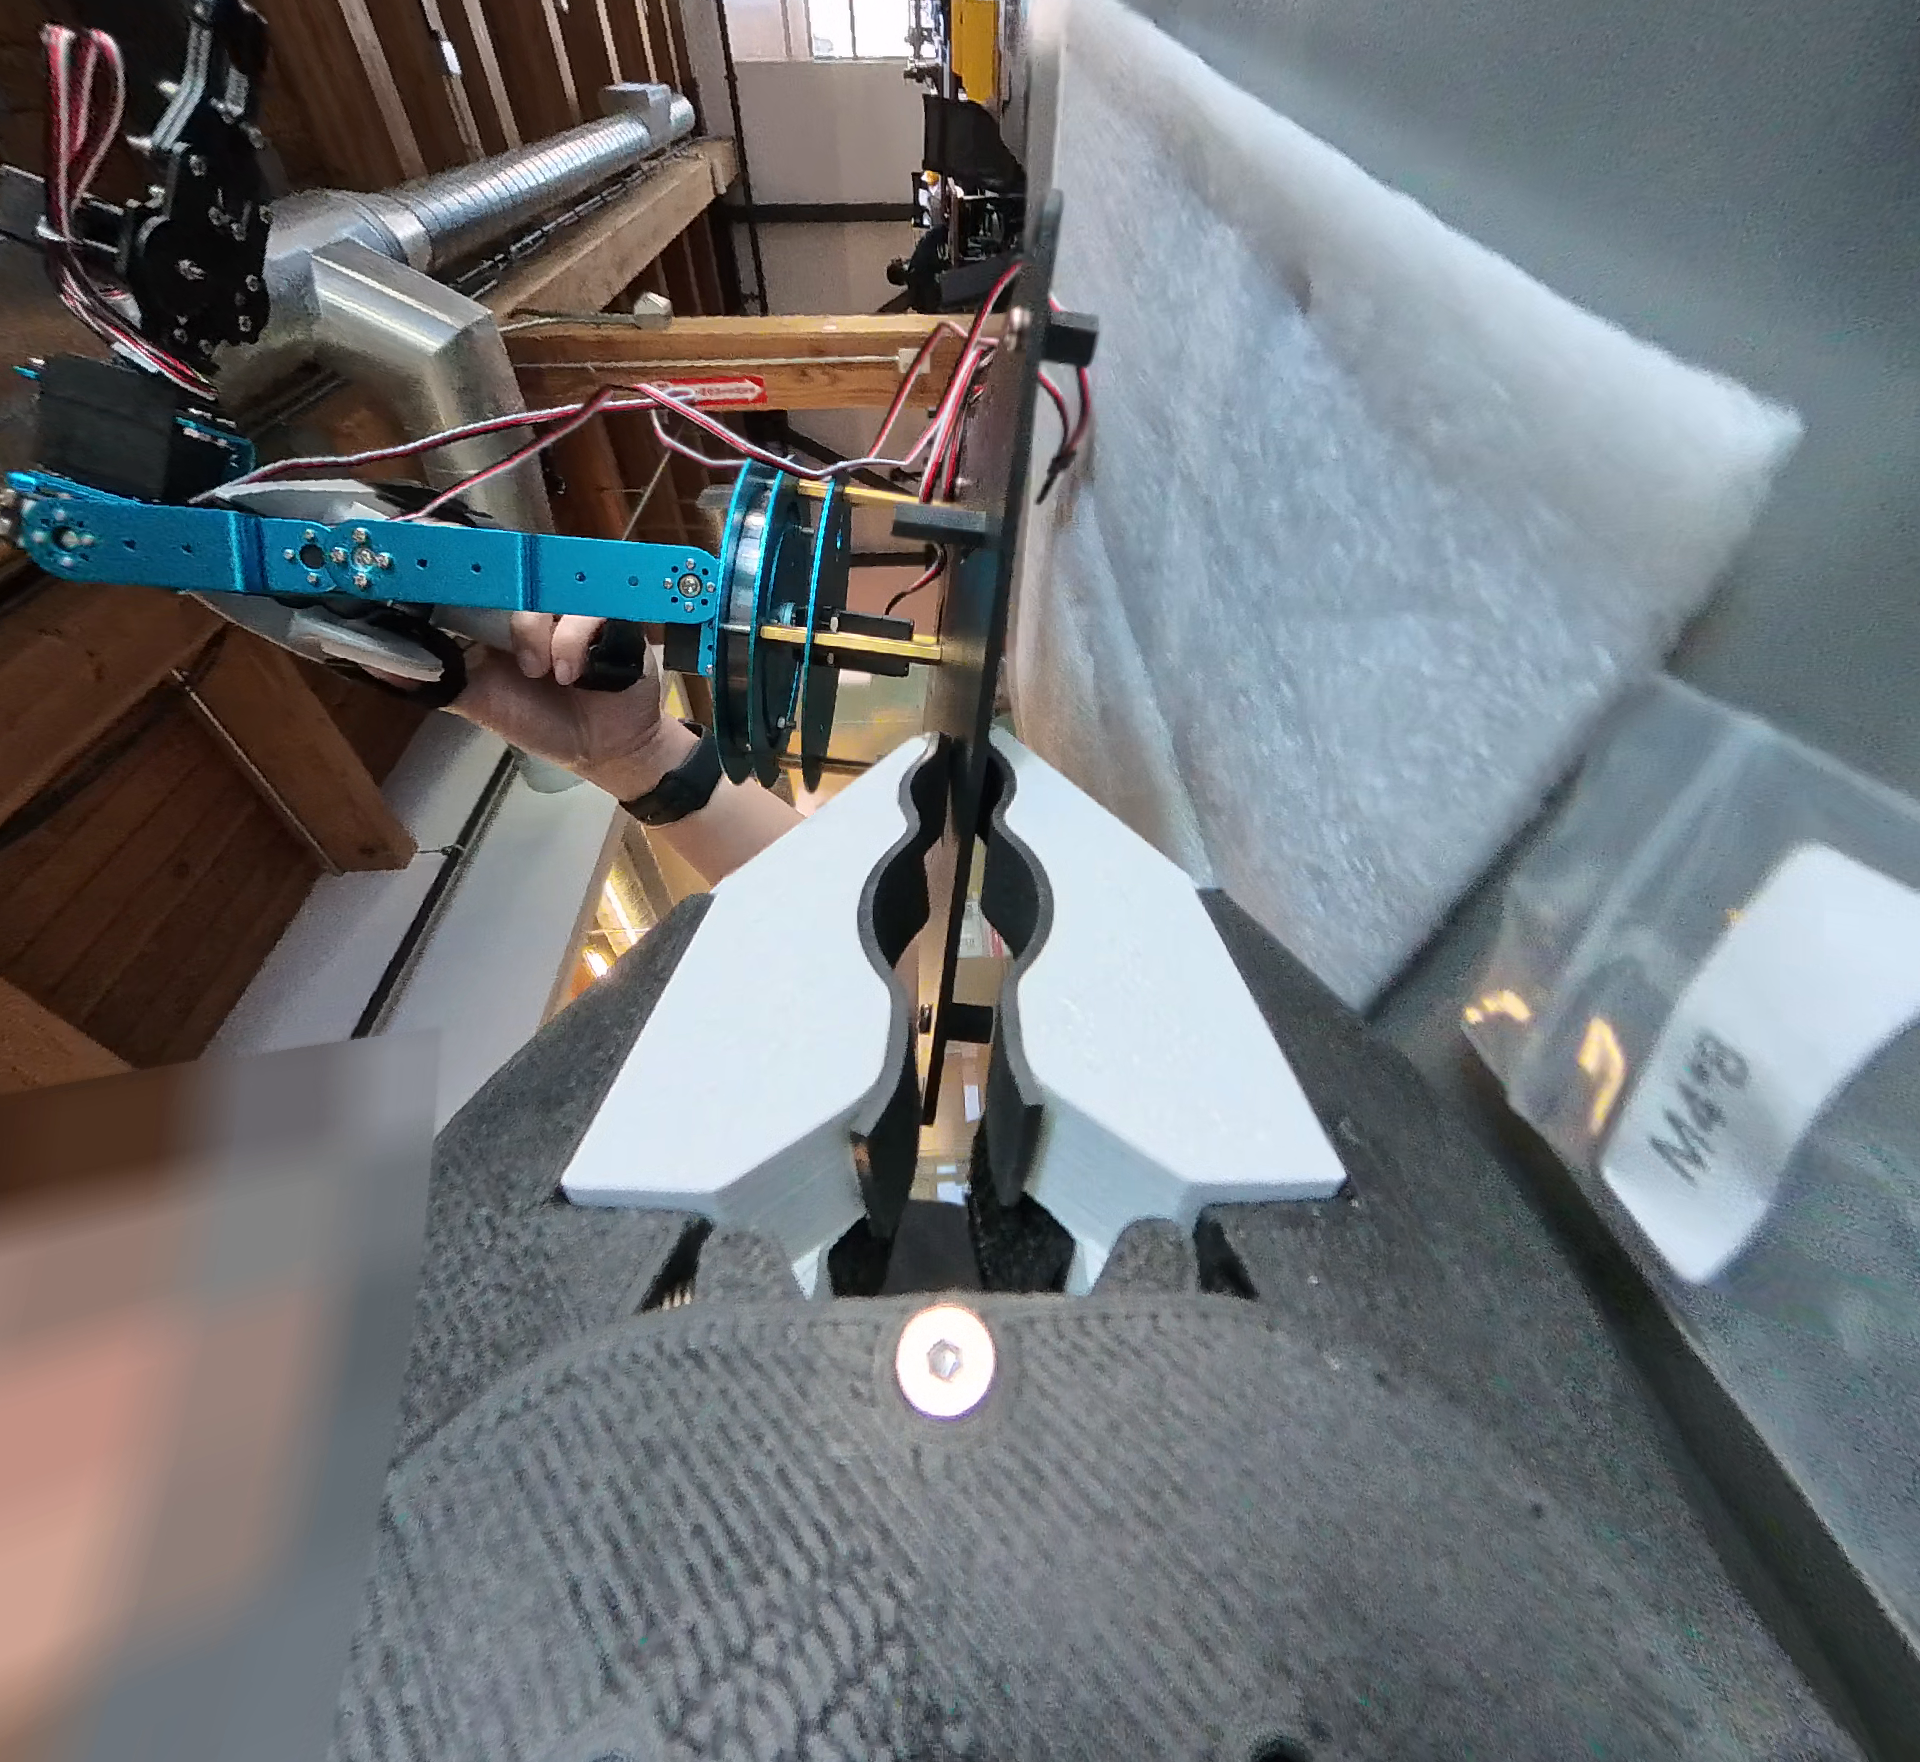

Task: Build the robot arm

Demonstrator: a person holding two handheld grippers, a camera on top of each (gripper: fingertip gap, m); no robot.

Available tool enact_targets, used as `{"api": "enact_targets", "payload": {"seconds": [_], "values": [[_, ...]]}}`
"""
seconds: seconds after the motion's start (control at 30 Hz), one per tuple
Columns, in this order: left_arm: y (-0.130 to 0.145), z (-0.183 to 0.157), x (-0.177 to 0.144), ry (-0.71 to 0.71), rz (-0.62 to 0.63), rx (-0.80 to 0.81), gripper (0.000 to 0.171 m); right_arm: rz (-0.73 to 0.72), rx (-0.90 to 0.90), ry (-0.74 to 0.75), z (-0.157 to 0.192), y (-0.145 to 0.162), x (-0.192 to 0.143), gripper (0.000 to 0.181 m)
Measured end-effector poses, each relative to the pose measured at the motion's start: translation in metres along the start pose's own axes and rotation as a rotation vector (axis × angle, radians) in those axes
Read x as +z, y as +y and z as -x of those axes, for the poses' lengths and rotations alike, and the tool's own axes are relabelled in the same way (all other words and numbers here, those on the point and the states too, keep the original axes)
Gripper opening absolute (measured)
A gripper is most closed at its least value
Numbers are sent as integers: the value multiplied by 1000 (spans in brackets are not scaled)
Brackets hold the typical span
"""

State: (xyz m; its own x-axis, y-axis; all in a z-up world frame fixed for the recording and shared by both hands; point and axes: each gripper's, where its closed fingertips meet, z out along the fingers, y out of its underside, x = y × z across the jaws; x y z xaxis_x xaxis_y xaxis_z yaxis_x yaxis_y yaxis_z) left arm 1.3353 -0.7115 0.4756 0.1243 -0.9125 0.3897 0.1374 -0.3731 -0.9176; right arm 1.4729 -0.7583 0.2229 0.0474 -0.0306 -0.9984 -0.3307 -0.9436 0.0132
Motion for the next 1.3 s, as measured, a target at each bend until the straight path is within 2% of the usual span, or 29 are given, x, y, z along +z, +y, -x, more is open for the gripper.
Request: {"api": "enact_targets", "payload": {"seconds": [0.3,0.47,0.57,0.83,1.1,1.2,1.3], "values": [[-48,18,24,17,29,31,26,-65,-52,-29,36,-49,5,1],[-63,25,28,39,13,47,27,-86,-78,-42,46,-61,10,1],[-54,22,23,53,8,46,27,-83,-72,-36,38,-51,11,1],[-3,25,-4,15,-23,-88,27,-66,-59,46,1,-7,3,2],[26,10,-14,30,4,-107,28,-71,-69,97,-23,14,2,4],[29,4,-12,42,9,-90,29,-40,-115,171,-31,19,2,10],[30,4,-12,39,-10,-85,29,-4,-118,174,-28,22,3,27]]}}
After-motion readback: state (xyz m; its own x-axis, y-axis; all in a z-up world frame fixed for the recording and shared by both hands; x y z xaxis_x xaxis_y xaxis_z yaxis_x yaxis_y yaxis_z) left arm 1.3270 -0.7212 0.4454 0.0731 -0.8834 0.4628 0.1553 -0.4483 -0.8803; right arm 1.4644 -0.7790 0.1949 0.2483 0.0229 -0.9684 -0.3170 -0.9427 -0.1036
